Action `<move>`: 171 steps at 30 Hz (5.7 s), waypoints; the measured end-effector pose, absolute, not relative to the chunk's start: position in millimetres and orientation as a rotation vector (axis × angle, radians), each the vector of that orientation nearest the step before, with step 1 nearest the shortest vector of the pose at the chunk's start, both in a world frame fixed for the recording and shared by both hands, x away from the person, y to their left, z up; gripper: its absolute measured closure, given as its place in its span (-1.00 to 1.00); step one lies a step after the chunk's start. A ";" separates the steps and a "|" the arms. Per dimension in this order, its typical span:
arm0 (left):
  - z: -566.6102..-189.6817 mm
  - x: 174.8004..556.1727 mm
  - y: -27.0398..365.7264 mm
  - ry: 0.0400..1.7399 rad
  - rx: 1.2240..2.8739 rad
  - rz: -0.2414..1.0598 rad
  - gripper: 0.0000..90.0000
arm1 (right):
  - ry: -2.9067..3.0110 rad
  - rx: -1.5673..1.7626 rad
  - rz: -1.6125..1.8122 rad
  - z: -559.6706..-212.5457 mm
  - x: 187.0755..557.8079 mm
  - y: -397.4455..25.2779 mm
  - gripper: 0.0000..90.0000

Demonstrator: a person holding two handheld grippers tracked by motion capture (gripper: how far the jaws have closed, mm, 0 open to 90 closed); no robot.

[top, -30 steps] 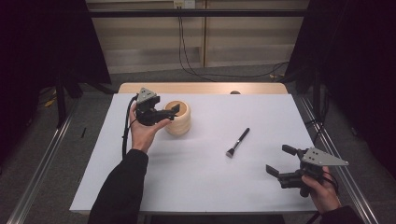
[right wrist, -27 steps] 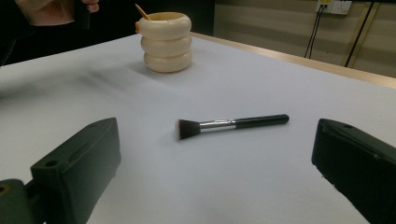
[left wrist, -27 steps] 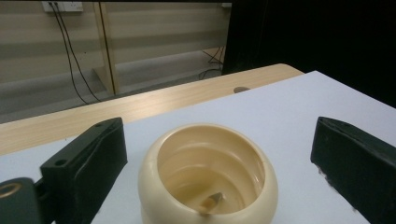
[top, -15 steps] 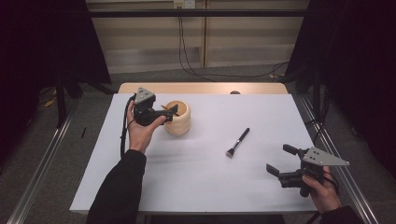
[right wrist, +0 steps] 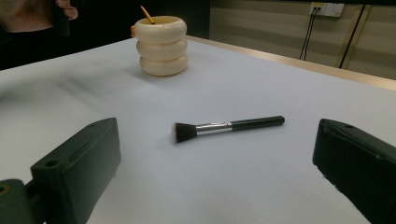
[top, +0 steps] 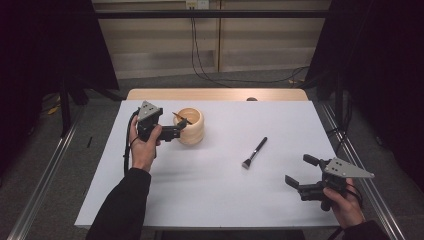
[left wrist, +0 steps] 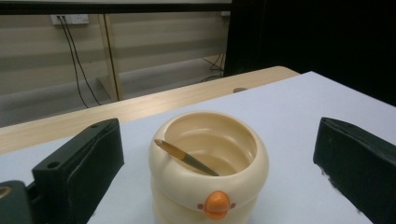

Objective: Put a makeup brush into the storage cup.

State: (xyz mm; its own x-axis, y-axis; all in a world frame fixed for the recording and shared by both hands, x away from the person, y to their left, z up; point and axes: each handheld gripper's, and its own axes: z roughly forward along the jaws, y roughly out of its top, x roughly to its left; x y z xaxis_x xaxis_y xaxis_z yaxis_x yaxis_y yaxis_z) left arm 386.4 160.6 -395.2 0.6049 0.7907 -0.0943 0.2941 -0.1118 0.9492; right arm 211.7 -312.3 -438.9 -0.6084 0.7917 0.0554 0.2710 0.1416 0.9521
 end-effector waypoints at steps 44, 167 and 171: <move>-408.4 285.1 164.7 0.852 1.684 0.531 -0.96 | 1.925 1.039 1.485 -439.4 211.5 -312.2 -1.00; -434.4 242.6 187.3 0.826 1.711 0.583 -0.97 | 2.448 1.043 1.080 -398.0 362.8 -269.8 -0.85; -434.5 242.8 187.7 0.827 1.712 0.581 -0.97 | 2.544 1.016 0.995 -397.5 368.0 -264.5 -0.87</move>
